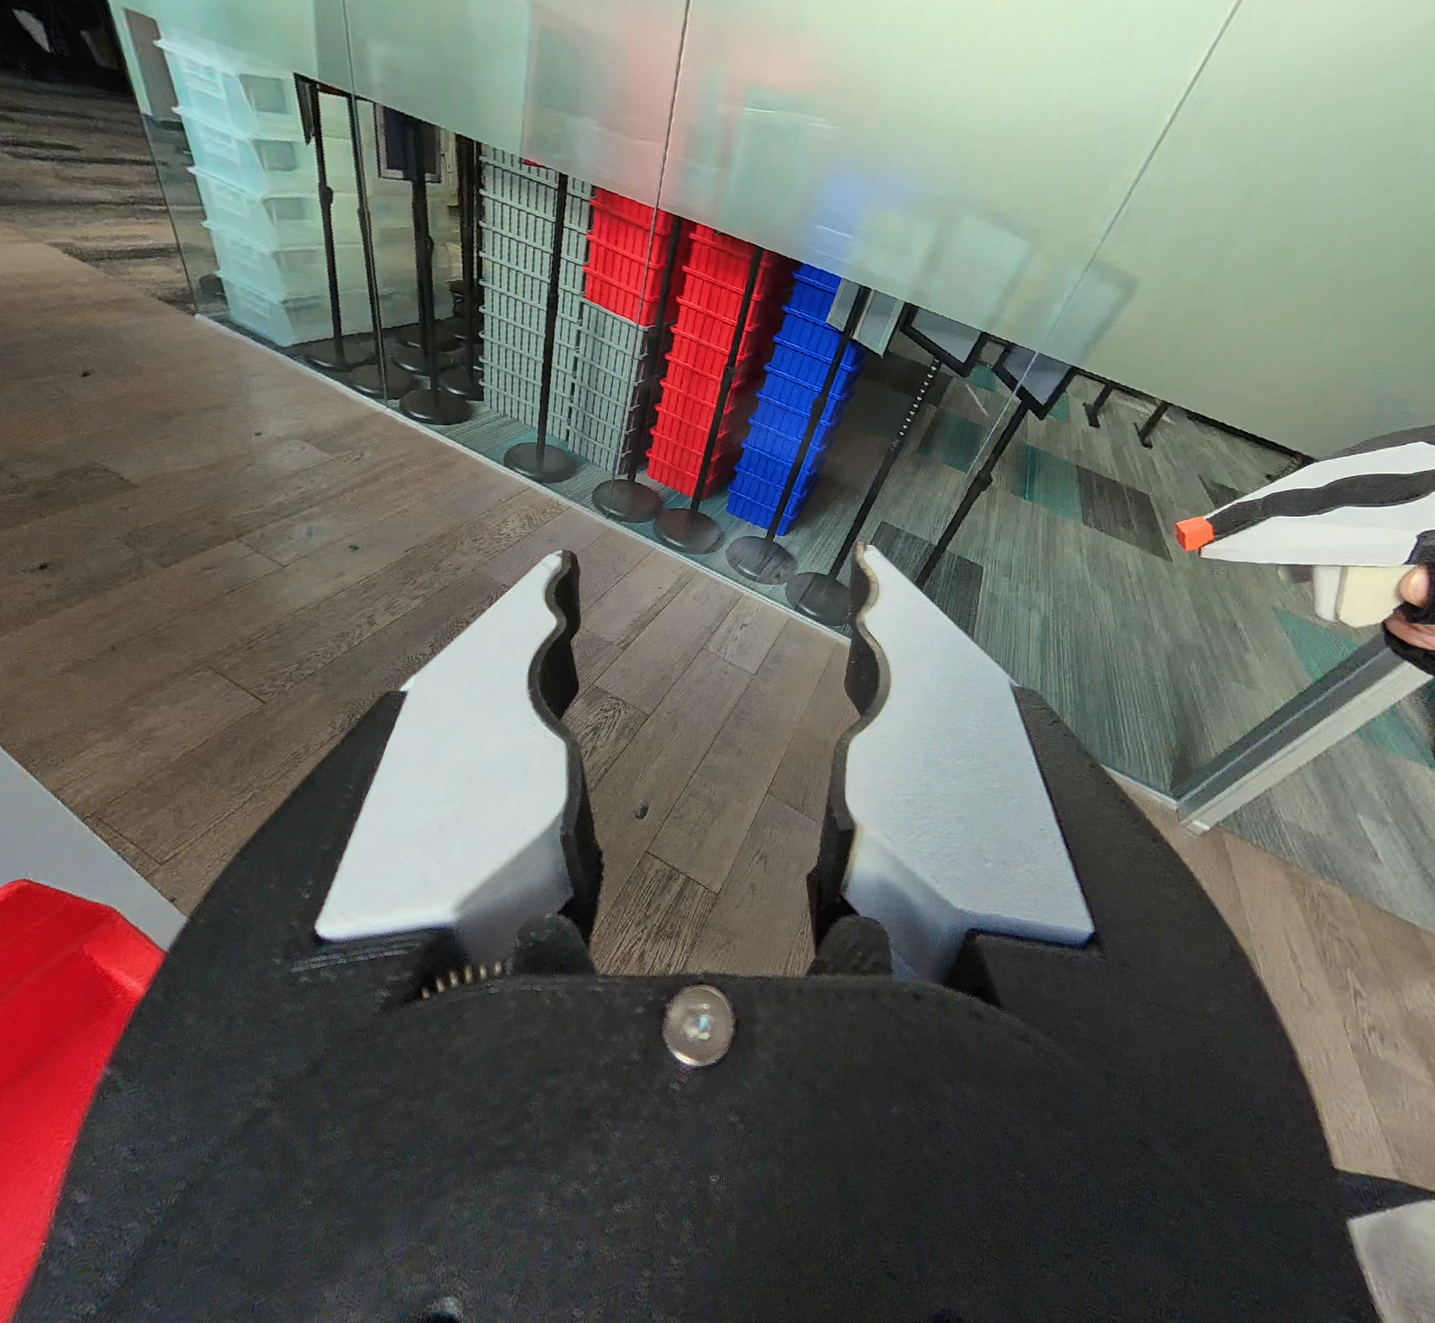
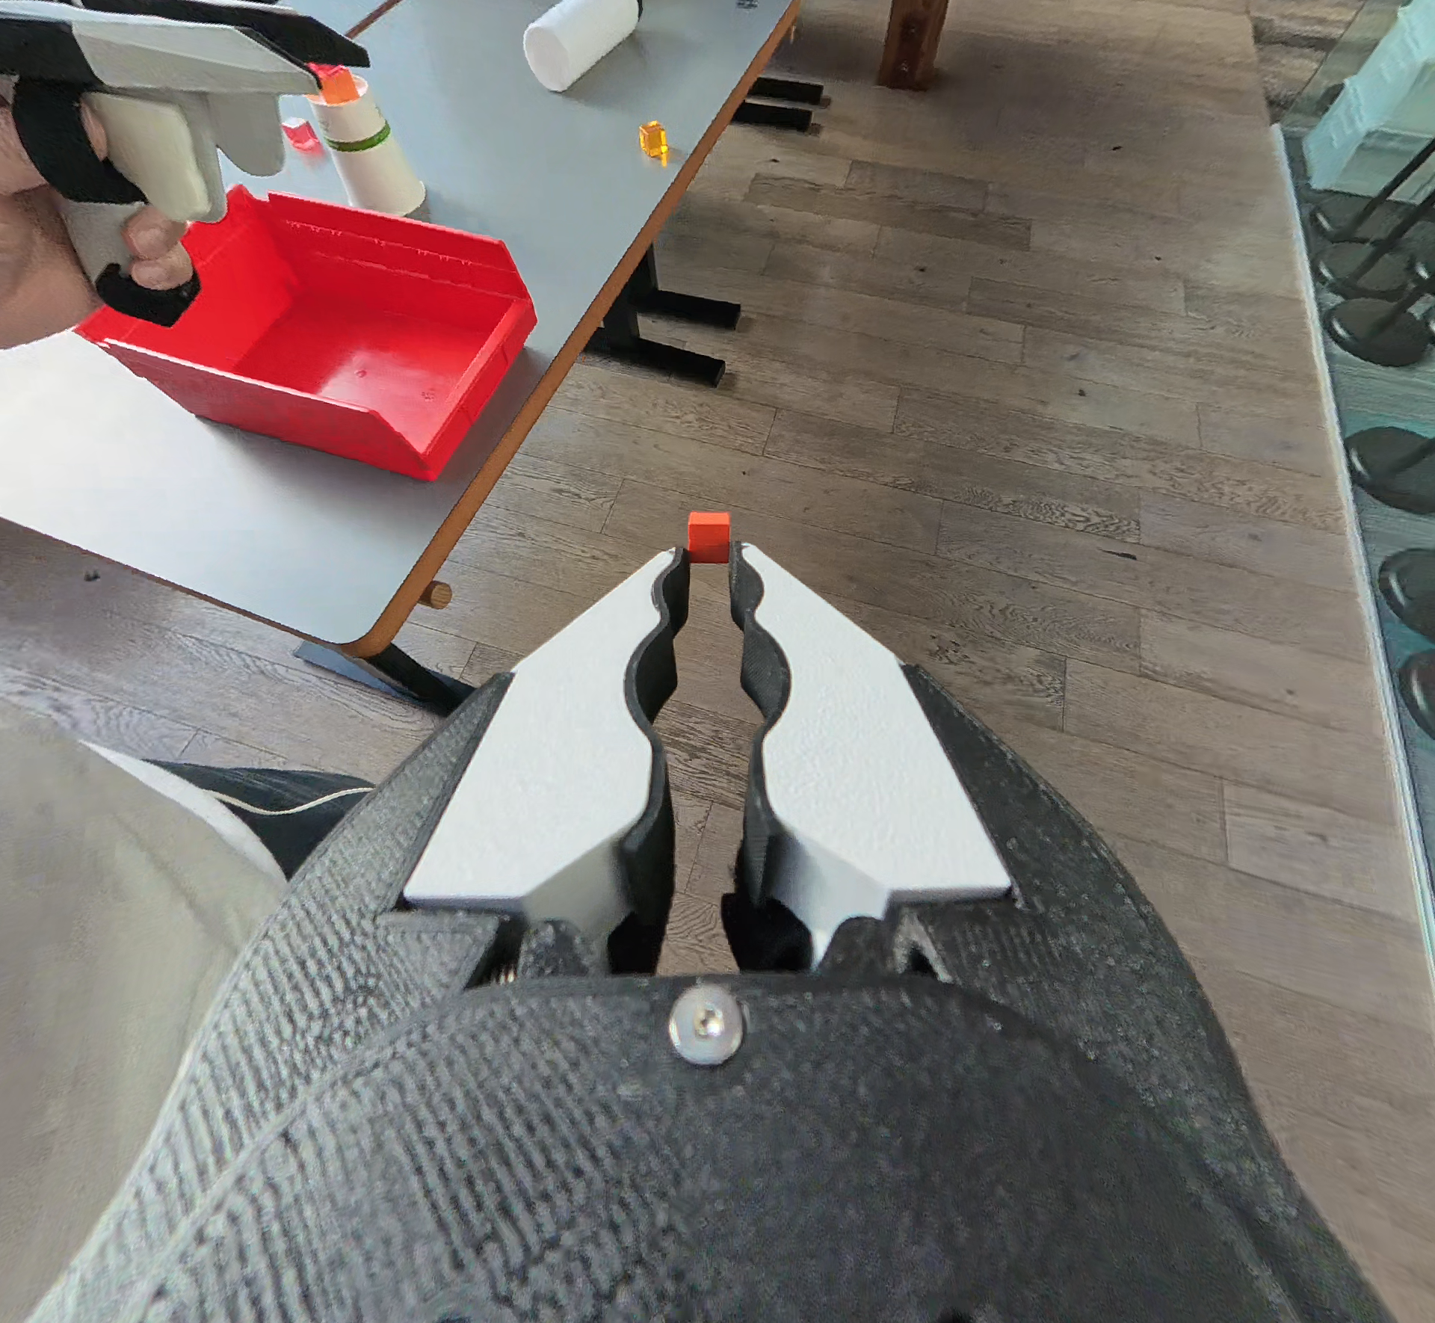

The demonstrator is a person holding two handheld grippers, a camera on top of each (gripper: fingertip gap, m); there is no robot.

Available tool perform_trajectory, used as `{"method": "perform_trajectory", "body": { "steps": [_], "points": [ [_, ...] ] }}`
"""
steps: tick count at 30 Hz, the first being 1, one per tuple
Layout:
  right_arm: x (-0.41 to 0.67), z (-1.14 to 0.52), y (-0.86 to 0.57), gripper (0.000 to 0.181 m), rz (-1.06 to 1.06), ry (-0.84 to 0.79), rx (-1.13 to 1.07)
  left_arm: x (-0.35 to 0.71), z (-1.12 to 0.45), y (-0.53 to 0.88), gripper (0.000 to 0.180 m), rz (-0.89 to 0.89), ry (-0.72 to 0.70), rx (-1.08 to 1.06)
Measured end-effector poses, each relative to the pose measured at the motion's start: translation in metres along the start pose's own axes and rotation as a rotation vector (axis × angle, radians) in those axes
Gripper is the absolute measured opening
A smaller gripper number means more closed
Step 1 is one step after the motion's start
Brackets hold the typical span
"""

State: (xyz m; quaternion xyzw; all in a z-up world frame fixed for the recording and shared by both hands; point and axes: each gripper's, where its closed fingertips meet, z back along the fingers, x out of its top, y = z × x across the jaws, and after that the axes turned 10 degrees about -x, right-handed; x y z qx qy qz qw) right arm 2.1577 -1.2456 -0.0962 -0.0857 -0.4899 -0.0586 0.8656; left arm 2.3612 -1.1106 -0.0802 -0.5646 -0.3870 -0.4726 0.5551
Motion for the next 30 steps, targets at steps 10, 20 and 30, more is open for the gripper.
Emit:
{"method": "perform_trajectory", "body": {
  "steps": [10,20,30],
  "points": [
    [0.152,-0.239,-0.024,0.009,0.348,-0.068,0.547,0.021,0.099,0.150,0.042,0.070,0.019,0.774],
    [0.213,-0.445,0.035,0.009,0.468,0.016,0.836,-0.082,0.387,0.342,0.040,0.568,0.177,1.573],
    [0.271,-0.678,0.166,0.009,0.809,0.156,1.247,-0.211,0.456,0.466,0.042,1.107,0.051,1.808]
  ]
}}
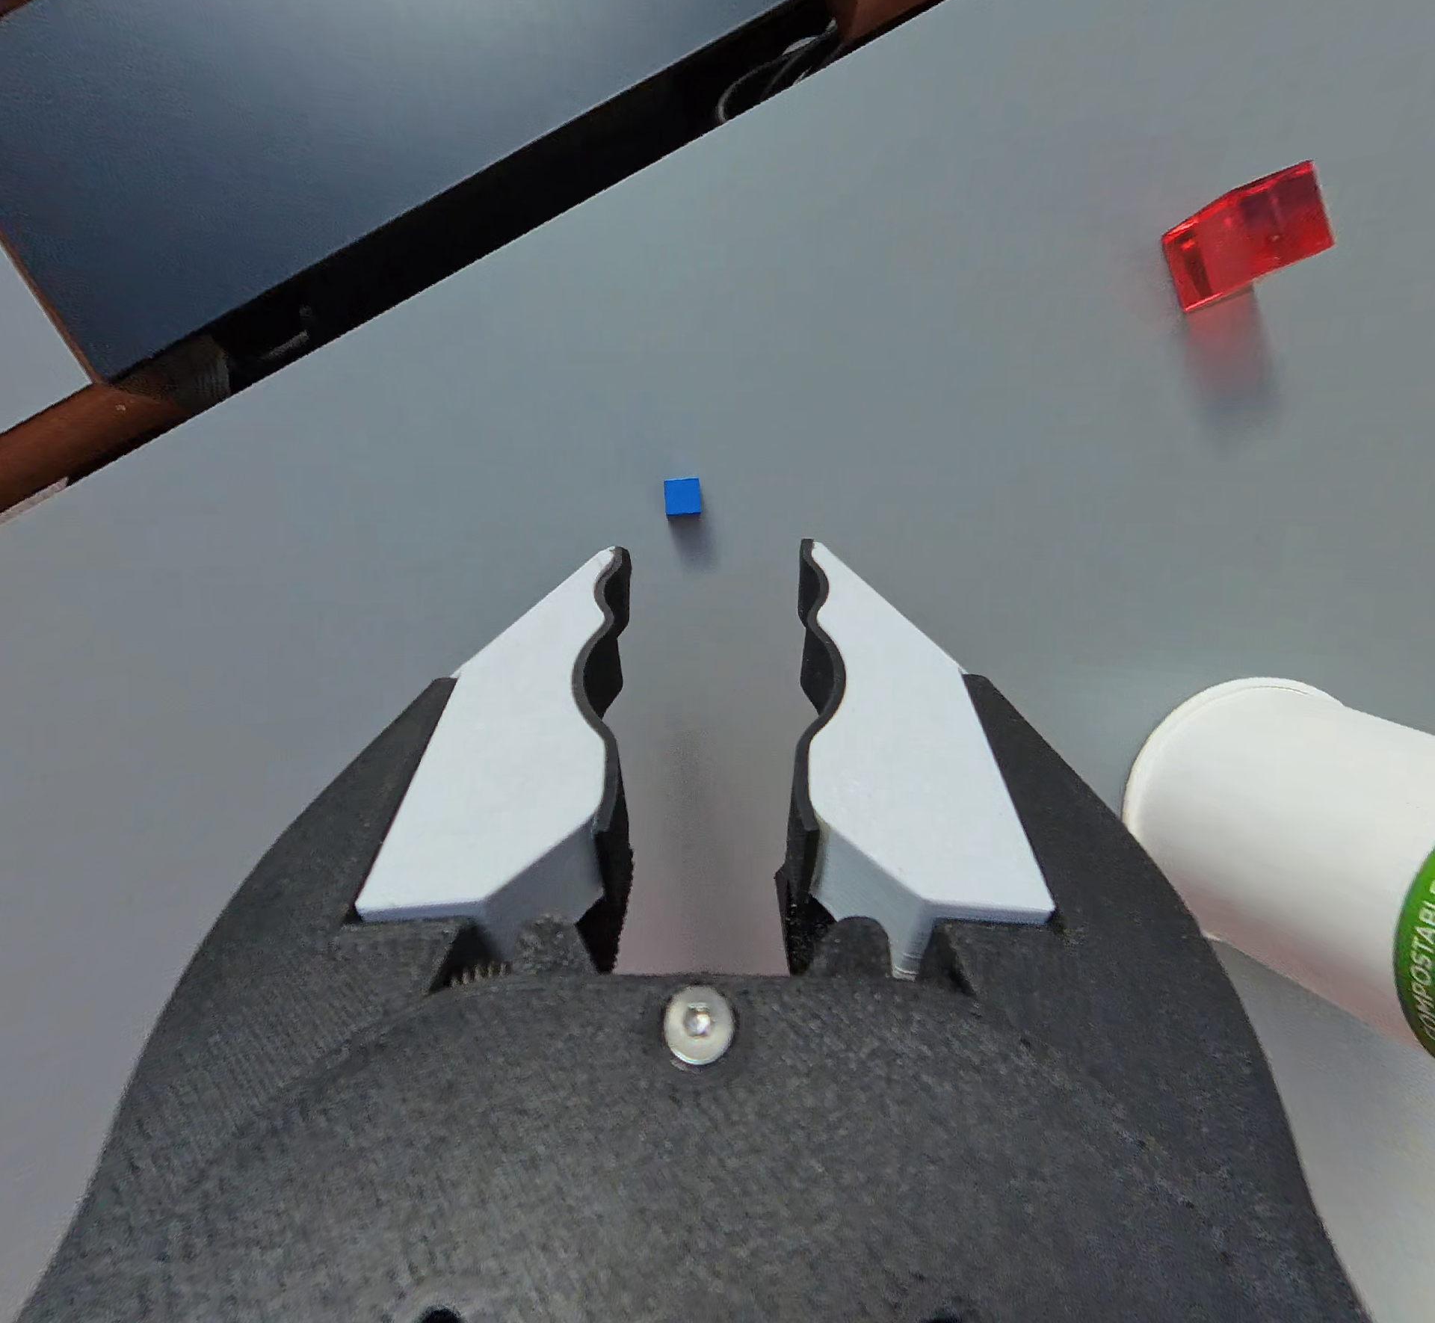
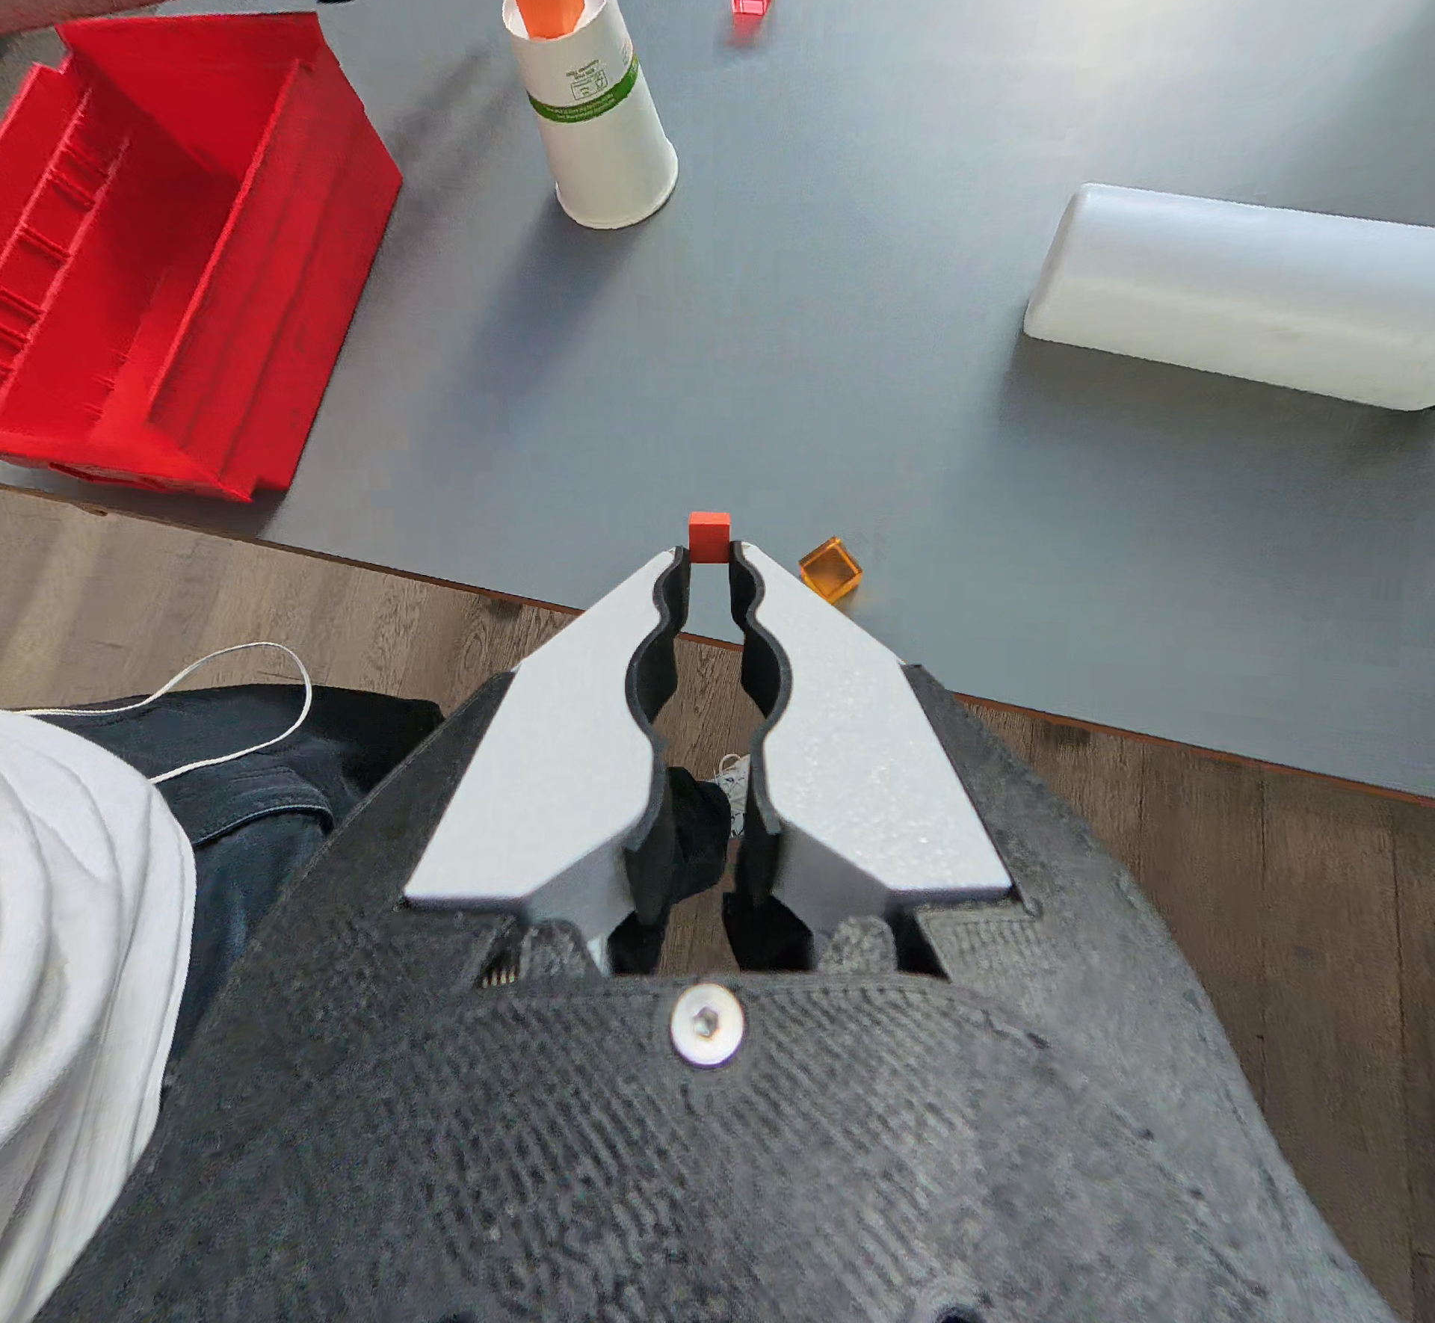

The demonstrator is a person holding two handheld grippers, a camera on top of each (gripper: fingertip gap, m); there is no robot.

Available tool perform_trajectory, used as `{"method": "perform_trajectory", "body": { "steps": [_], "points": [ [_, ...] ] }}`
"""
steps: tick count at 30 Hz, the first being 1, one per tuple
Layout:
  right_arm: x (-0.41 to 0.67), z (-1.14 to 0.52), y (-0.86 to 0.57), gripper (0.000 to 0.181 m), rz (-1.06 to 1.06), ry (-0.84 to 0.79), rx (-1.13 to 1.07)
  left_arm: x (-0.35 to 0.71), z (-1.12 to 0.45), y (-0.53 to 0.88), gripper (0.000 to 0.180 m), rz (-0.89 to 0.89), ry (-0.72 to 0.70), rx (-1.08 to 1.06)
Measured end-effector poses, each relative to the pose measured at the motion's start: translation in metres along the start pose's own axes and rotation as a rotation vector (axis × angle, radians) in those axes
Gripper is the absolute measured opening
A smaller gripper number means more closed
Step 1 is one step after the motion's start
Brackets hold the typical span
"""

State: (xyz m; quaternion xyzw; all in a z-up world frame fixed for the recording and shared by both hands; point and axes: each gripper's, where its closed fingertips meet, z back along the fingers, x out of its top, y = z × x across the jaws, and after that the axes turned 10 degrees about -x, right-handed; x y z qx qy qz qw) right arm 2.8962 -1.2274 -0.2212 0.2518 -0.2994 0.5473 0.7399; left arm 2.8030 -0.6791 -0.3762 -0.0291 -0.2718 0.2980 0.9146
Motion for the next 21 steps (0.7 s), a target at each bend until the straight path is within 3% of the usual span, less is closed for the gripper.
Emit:
{"method": "perform_trajectory", "body": {
  "steps": [4,6,9,13,16,21],
  "points": [
    [0.028,-0.034,-0.053,0.009,0.113,0.017,0.138,-0.010,-0.027,0.013,0.039,0.003,0.060,0.134],
    [0.035,-0.048,-0.067,0.009,0.143,0.027,0.197,-0.002,-0.028,0.019,0.033,-0.022,0.023,0.192],
    [0.039,-0.065,-0.079,0.009,0.202,0.034,0.257,-0.001,-0.032,0.019,0.009,-0.045,0.037,0.203],
    [0.041,-0.084,-0.083,0.009,0.267,0.024,0.309,-0.007,-0.025,0.007,0.009,-0.036,0.102,0.201],
    [0.055,-0.095,-0.068,0.009,0.320,-0.017,0.366,0.013,0.015,-0.025,0.009,-0.017,-0.061,0.193],
    [0.111,-0.123,-0.022,0.008,0.530,-0.094,0.437,0.025,0.137,-0.098,0.009,0.043,-0.458,0.233]
  ]
}}
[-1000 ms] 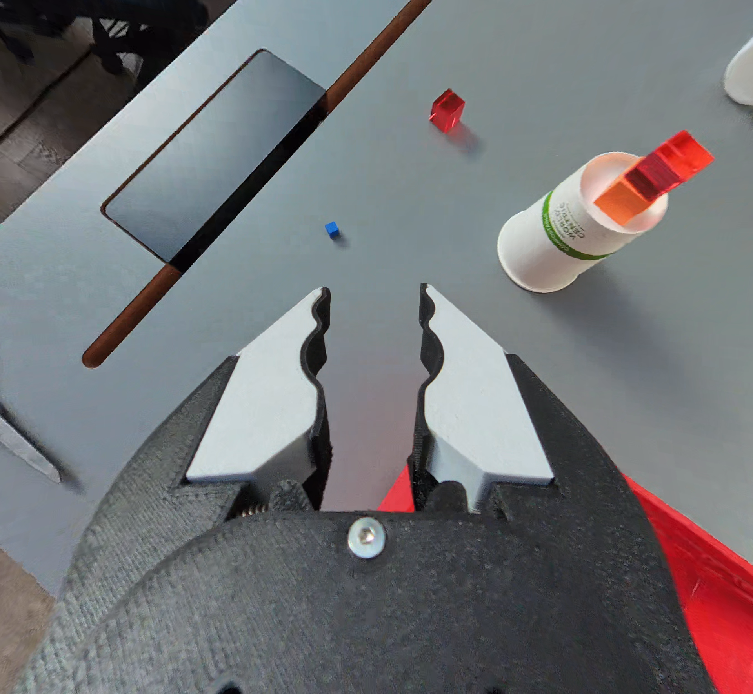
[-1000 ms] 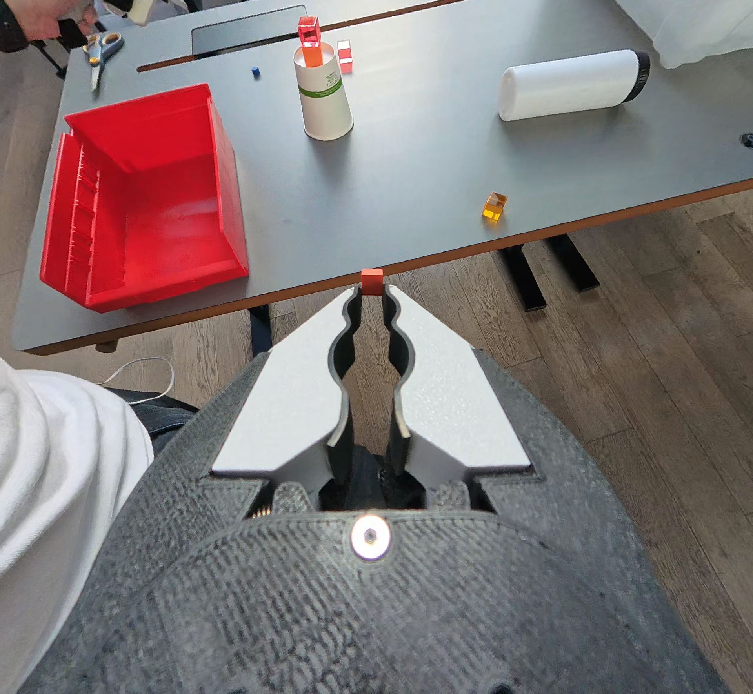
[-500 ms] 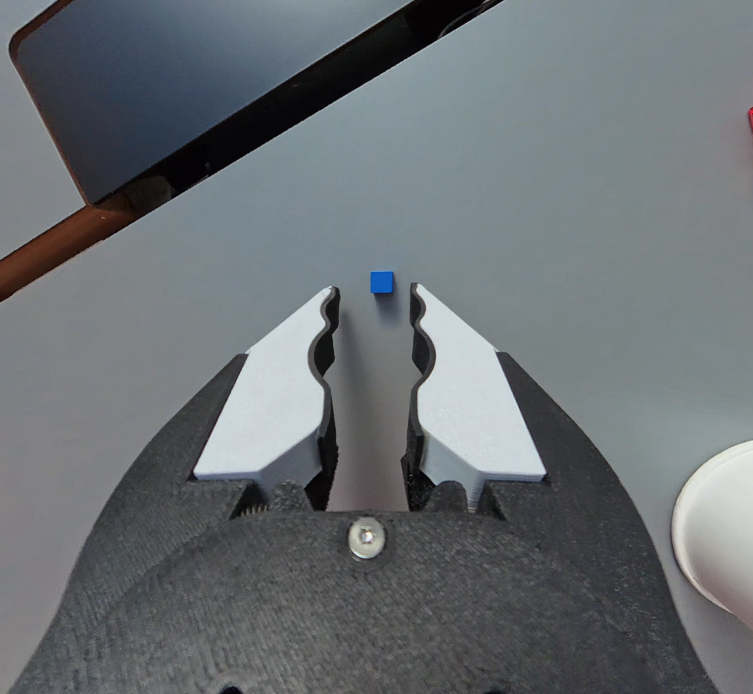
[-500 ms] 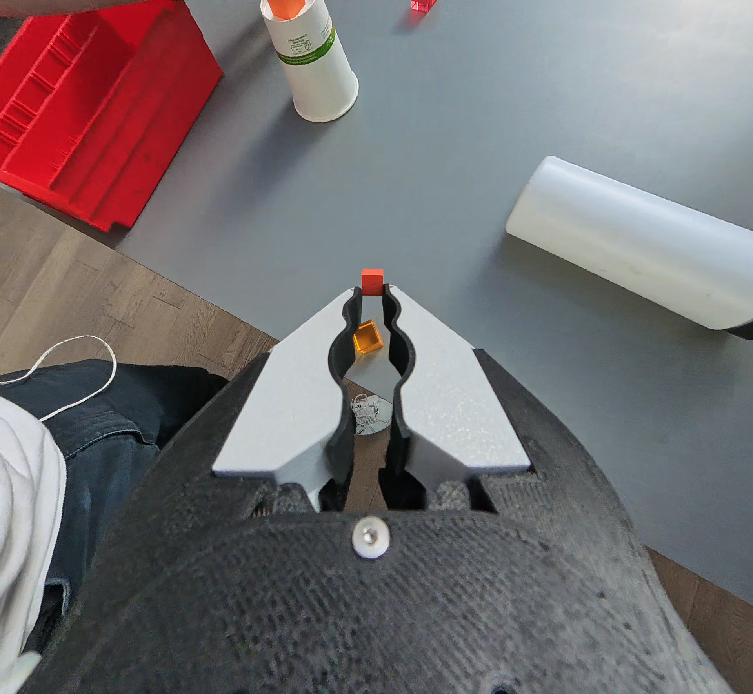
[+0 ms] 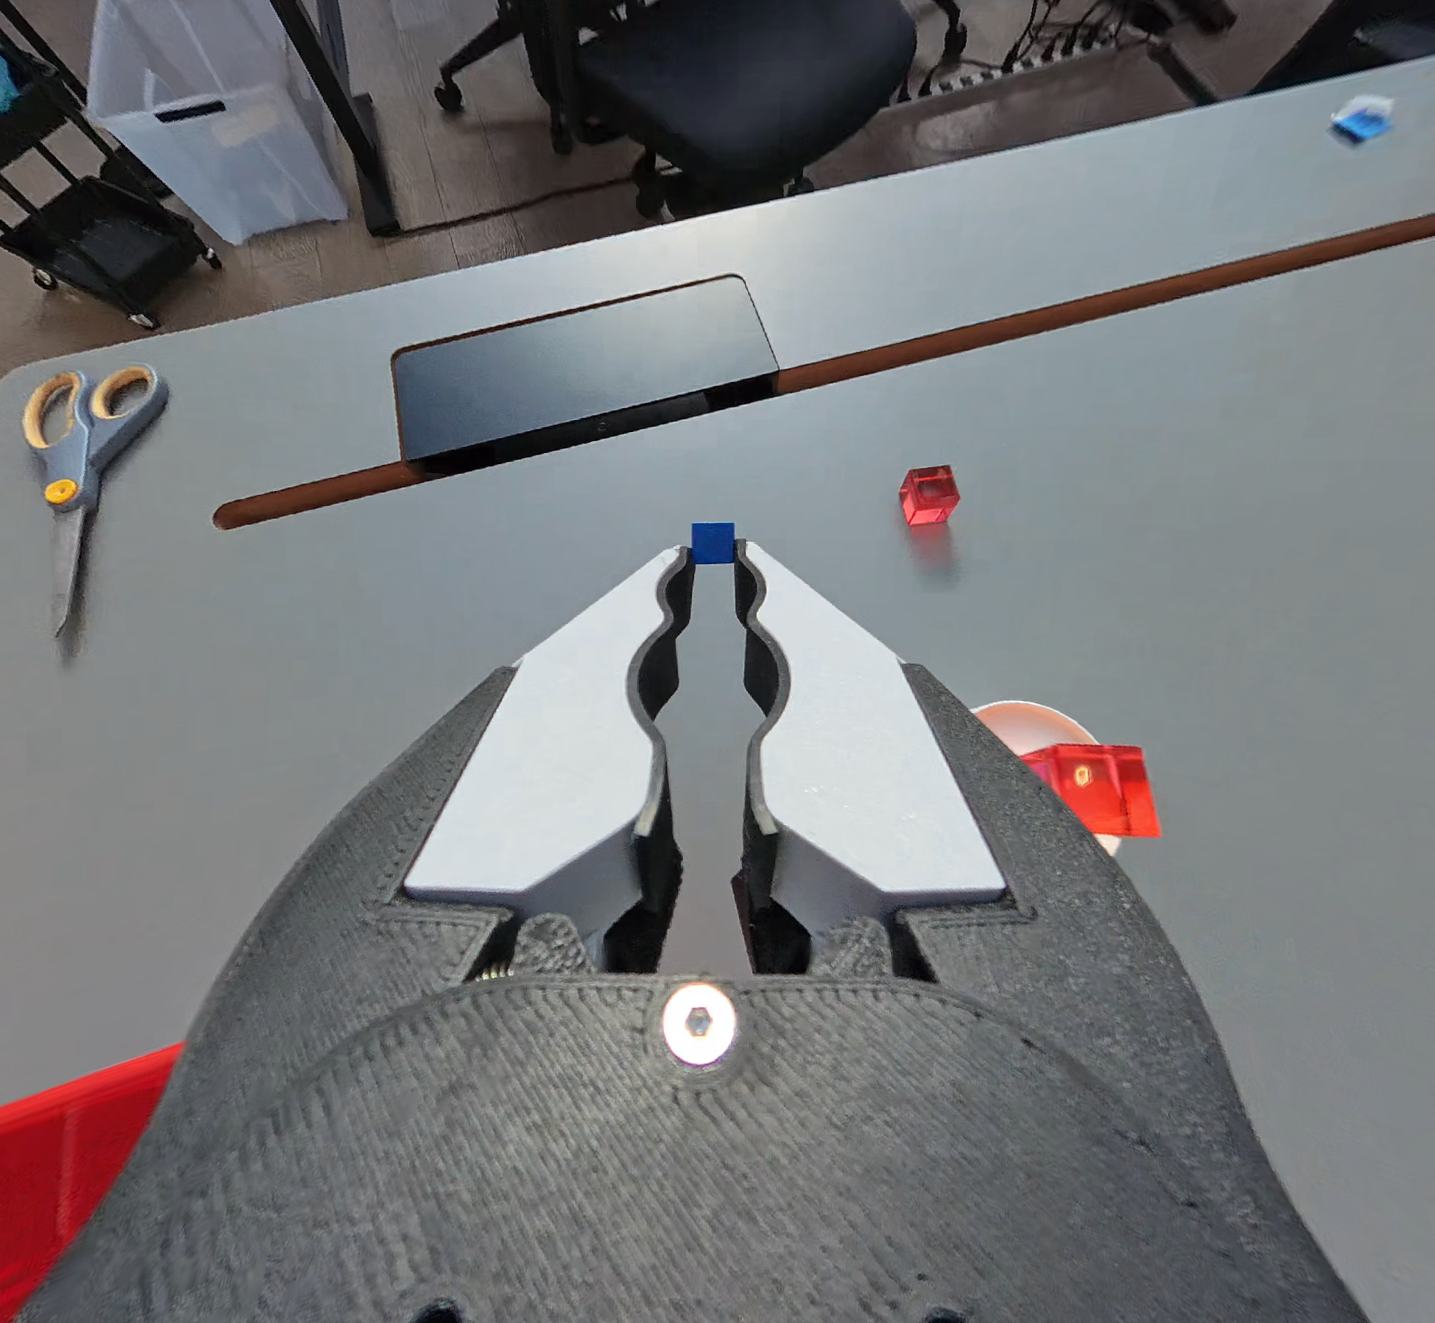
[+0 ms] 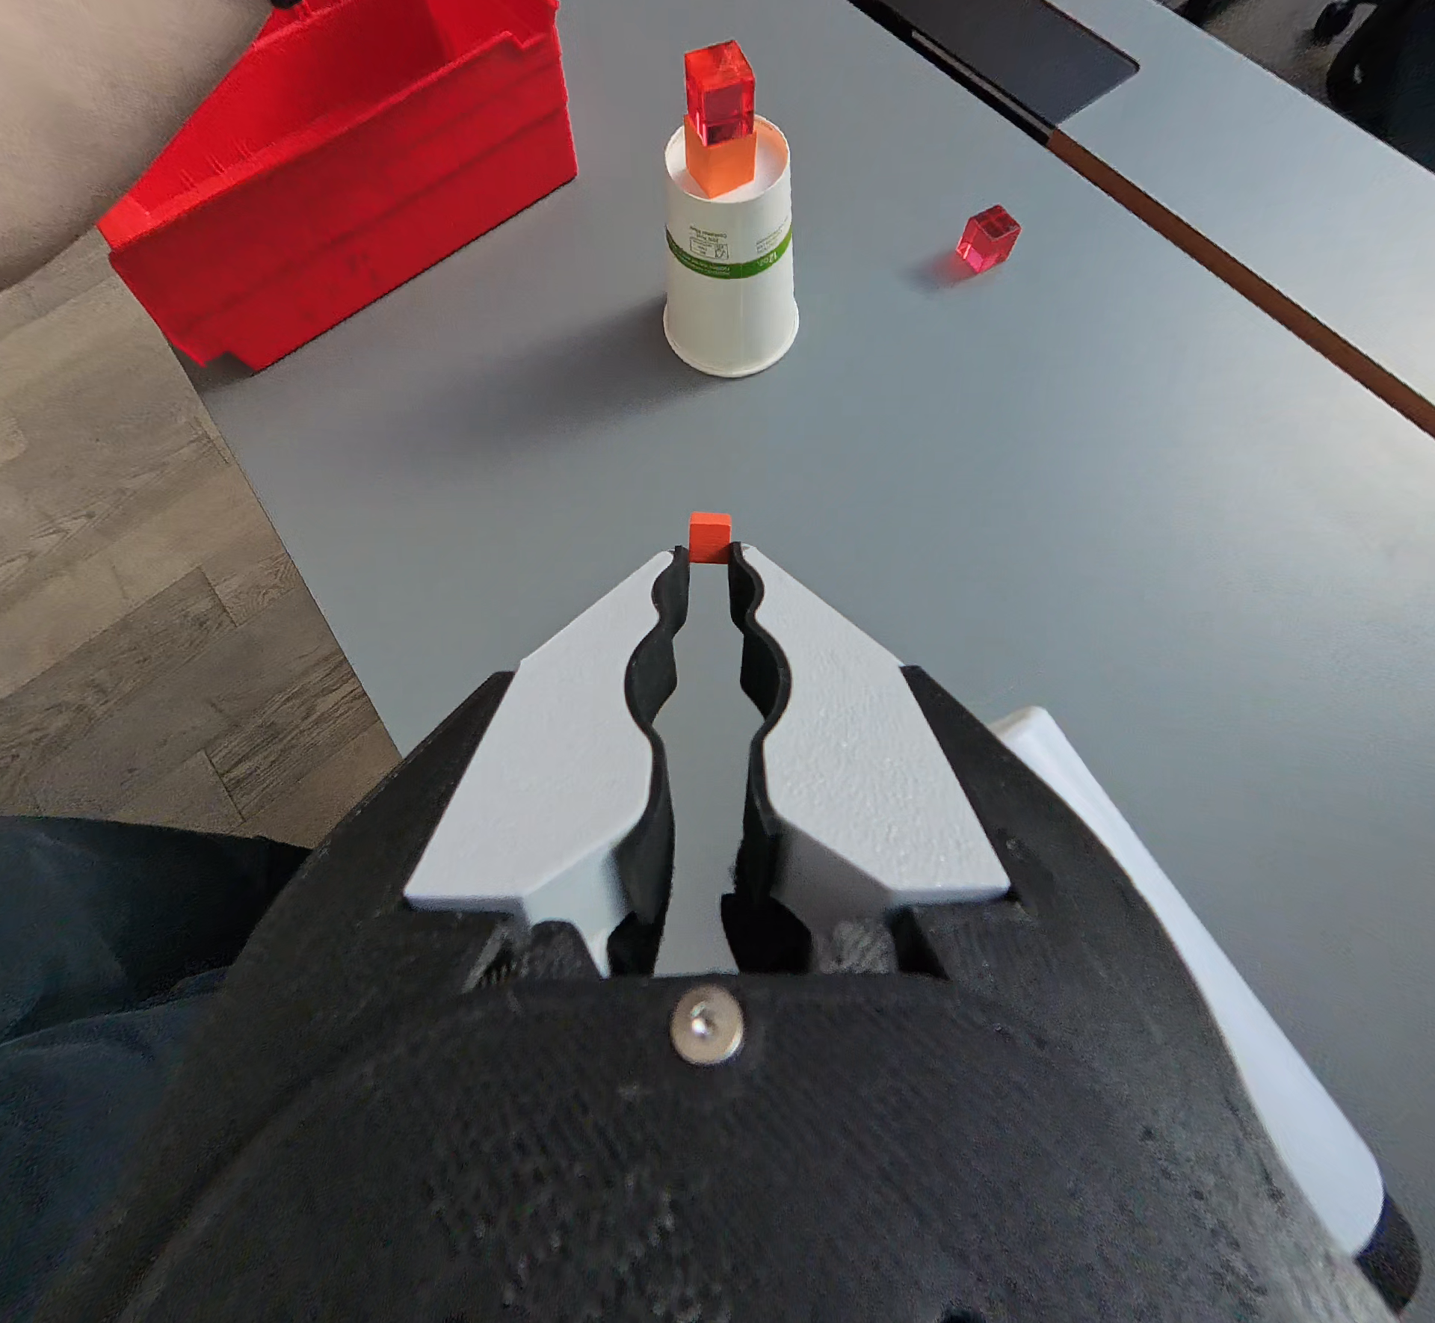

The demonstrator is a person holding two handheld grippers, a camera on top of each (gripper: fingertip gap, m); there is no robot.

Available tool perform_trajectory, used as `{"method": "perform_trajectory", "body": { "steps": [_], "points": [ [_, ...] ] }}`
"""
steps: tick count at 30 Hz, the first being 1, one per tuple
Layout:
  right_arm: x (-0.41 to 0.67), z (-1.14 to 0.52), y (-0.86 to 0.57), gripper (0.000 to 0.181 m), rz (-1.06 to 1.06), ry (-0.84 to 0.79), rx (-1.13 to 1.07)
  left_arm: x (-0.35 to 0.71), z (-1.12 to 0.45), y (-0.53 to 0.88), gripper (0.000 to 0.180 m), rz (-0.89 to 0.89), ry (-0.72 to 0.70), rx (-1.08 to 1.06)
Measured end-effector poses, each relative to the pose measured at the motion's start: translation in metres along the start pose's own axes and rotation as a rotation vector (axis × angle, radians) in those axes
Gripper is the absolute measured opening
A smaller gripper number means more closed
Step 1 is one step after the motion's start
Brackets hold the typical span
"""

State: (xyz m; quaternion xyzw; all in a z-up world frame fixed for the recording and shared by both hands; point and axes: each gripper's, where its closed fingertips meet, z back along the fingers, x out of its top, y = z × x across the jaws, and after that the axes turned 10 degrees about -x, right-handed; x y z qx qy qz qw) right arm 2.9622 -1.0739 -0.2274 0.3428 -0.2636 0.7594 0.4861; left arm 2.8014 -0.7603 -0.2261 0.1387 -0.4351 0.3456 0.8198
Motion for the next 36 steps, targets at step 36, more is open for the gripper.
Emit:
{"method": "perform_trajectory", "body": {
  "steps": [36],
  "points": [
    [0.136,-0.183,0.031,0.009,0.373,0.187,0.334,-0.004,0.088,-0.020,0.009,0.106,-0.146,0.122]
  ]
}}
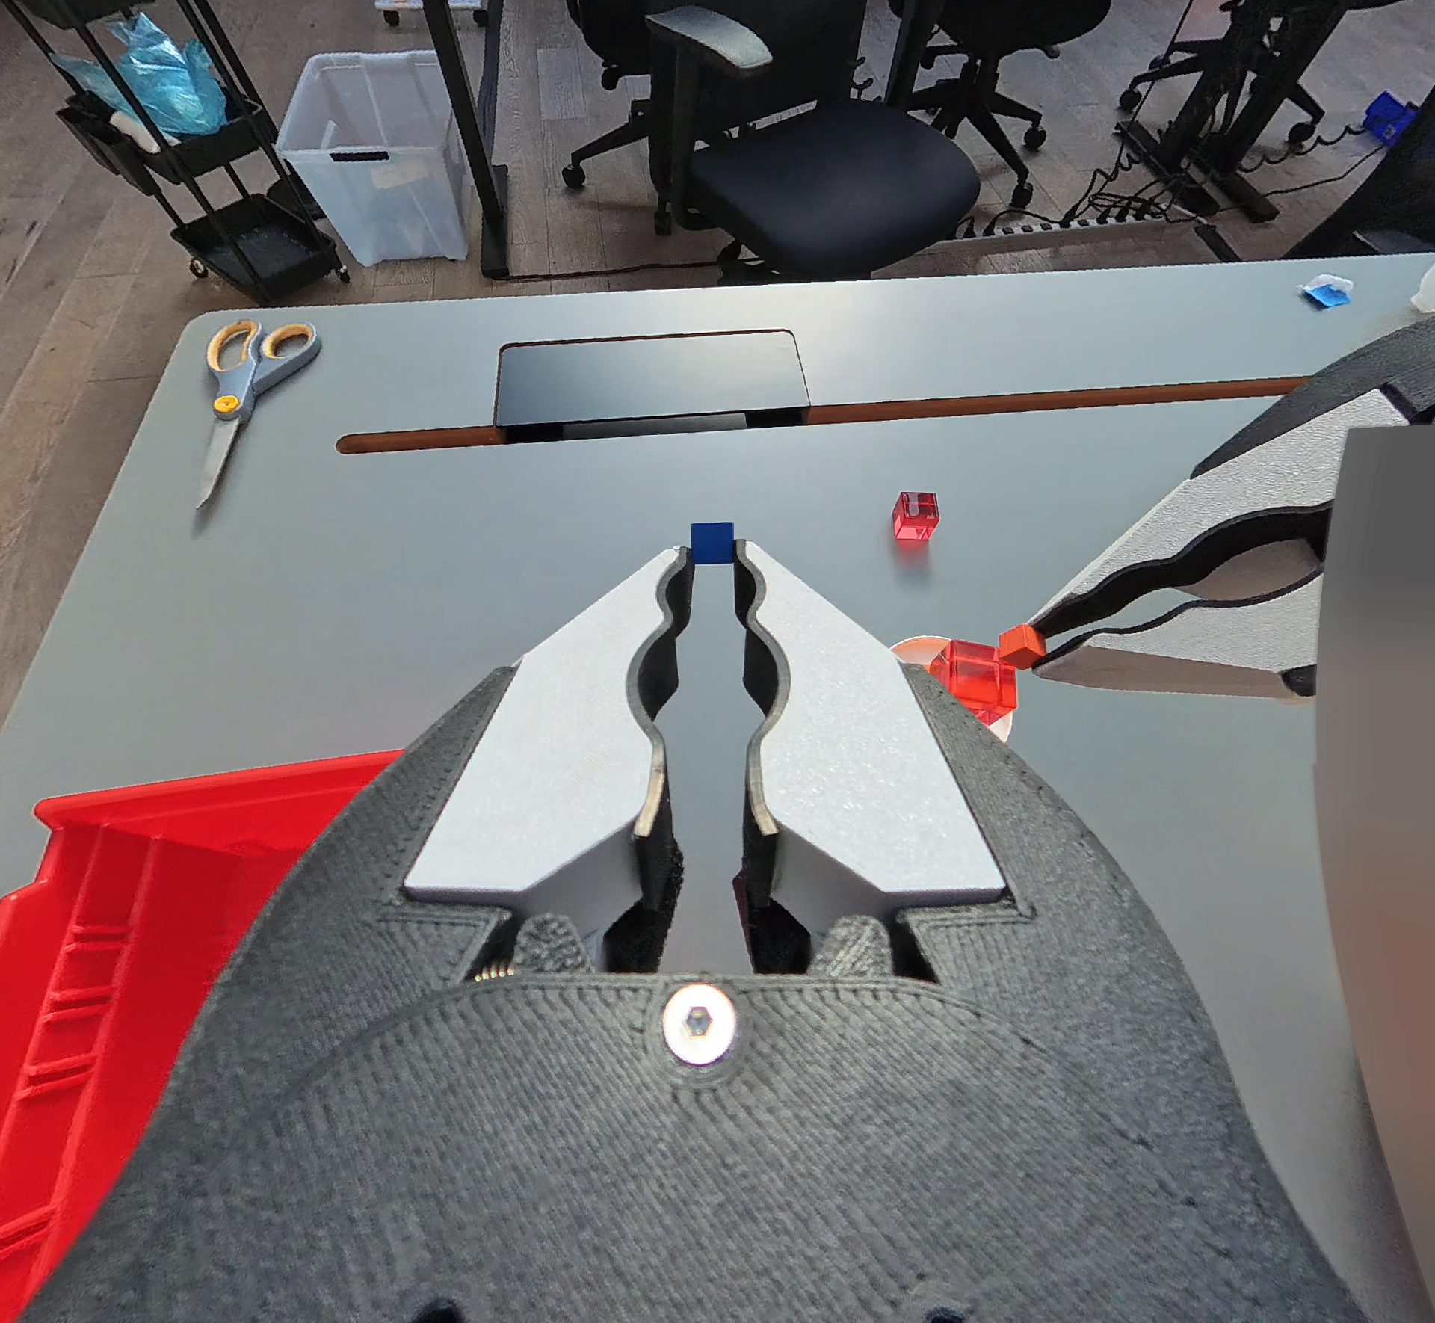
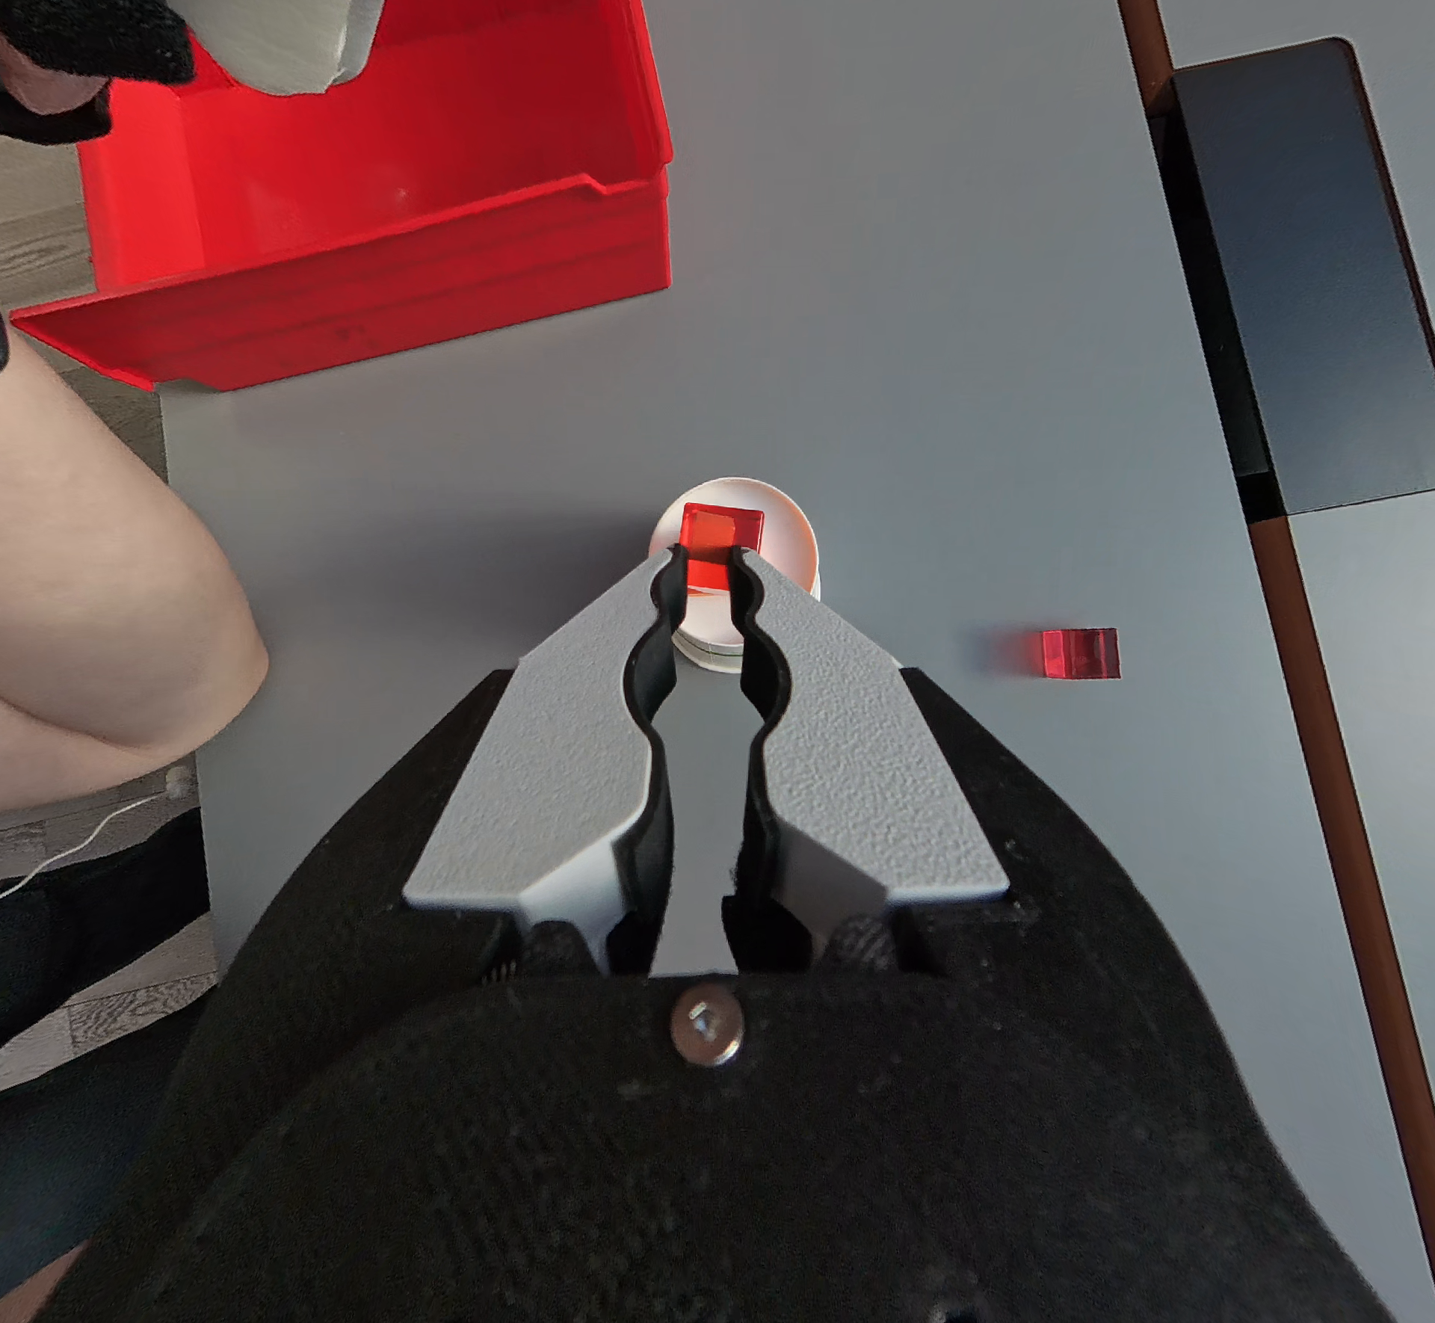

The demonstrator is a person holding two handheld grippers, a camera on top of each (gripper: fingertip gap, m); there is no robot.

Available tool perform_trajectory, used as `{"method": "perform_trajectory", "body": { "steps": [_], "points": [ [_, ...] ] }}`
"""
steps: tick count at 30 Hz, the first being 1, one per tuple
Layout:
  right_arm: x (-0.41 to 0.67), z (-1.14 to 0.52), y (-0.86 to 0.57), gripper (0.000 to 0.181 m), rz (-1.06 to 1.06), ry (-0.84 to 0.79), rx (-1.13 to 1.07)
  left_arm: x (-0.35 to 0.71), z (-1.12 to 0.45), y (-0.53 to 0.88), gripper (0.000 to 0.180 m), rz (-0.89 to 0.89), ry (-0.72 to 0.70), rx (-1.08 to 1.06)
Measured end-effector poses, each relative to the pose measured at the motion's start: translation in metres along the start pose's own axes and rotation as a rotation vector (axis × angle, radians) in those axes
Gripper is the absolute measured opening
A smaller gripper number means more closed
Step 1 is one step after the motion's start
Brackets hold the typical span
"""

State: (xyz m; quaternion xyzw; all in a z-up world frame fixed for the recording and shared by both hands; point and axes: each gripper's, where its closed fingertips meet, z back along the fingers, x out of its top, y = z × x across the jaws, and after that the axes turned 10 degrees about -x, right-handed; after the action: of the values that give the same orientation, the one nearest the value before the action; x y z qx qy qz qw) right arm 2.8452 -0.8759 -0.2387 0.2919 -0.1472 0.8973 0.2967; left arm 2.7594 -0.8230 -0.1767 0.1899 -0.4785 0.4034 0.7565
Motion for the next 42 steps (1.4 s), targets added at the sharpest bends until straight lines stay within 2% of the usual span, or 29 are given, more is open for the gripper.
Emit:
{"method": "perform_trajectory", "body": {
  "steps": [5,19,22,25,28,32,35,38,42],
  "points": [
    [-0.007,-0.012,-0.004,0.009,-0.001,0.062,-0.015,0.004,0.004,-0.001,0.009,0.030,-0.037,-0.024],
    [-0.009,-0.016,0.001,0.009,0.009,0.091,-0.001,0.007,0.001,-0.010,0.009,0.003,-0.038,-0.065],
    [-0.005,-0.012,0.000,0.016,0.015,0.067,-0.018,0.007,0.001,-0.012,0.009,-0.002,-0.037,-0.073],
    [0.008,0.001,-0.006,0.021,0.001,-0.029,-0.036,0.009,0.001,-0.019,0.009,-0.008,-0.050,-0.111],
    [0.035,0.022,-0.015,0.022,0.036,-0.223,-0.063,0.012,-0.003,-0.039,0.009,-0.015,-0.074,-0.249],
    [0.073,0.053,-0.017,0.035,0.348,-0.610,-0.168,0.020,0.000,-0.074,0.009,0.017,-0.145,-0.560],
    [0.083,0.068,-0.001,0.028,0.582,-0.822,-0.248,0.024,0.008,-0.088,0.009,0.126,-0.174,-0.777],
    [0.086,0.079,0.005,0.025,0.589,-0.894,-0.231,0.031,0.021,-0.101,0.009,0.226,-0.200,-0.964],
    [0.084,0.085,0.008,0.016,0.587,-0.919,-0.200,0.028,0.015,-0.103,0.009,0.197,-0.168,-0.924]
  ]
}}
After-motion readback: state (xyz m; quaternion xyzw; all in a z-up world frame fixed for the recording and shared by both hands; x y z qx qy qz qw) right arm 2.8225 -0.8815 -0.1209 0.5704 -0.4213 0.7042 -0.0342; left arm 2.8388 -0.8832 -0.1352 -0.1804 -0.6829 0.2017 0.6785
